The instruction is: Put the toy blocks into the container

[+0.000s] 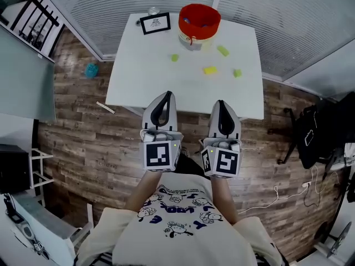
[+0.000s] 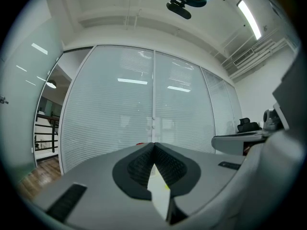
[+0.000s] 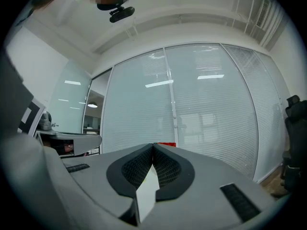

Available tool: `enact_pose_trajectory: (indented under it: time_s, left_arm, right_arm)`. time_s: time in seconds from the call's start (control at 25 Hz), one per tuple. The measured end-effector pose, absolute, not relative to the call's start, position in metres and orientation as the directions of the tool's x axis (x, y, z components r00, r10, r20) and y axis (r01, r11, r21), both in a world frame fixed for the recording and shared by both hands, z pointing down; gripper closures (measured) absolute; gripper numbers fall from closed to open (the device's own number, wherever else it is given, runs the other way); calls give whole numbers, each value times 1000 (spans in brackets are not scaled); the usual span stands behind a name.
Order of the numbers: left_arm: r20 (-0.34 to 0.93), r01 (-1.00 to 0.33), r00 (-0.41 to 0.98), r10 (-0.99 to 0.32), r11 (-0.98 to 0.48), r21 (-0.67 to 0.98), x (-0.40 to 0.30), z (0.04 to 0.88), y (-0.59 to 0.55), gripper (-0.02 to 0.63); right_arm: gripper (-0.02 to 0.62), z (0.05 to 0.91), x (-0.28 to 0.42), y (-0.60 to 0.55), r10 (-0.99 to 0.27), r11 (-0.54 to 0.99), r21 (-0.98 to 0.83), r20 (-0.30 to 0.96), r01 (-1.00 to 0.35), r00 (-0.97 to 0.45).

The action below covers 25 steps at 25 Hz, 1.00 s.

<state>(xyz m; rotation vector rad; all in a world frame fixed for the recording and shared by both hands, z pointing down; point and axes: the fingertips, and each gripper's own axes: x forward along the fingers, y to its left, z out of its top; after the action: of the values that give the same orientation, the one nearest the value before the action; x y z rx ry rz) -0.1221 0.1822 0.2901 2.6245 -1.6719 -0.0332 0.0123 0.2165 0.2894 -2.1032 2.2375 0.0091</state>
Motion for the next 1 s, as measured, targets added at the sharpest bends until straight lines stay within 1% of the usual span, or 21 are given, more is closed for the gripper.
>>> enact_pose_trajectory:
  time_s: [0.44,0.8,1.0]
  left_arm:
    - [16,-906,421,-907,-420,44,-95,299,157,580]
    - [41,-910,412,-910,-410,52,-94,303,142,580]
    - [33,-914,404,-914,-401,60,-97,307,129,580]
  right_arm:
    - [565,296,39,193,-997,63,-43,-46,-997,-61]
    - [565,304,44,177,-998,57,-57,-24,-997,-56]
    - [565,310,44,164,-998,58,-60,-6,-997,-58]
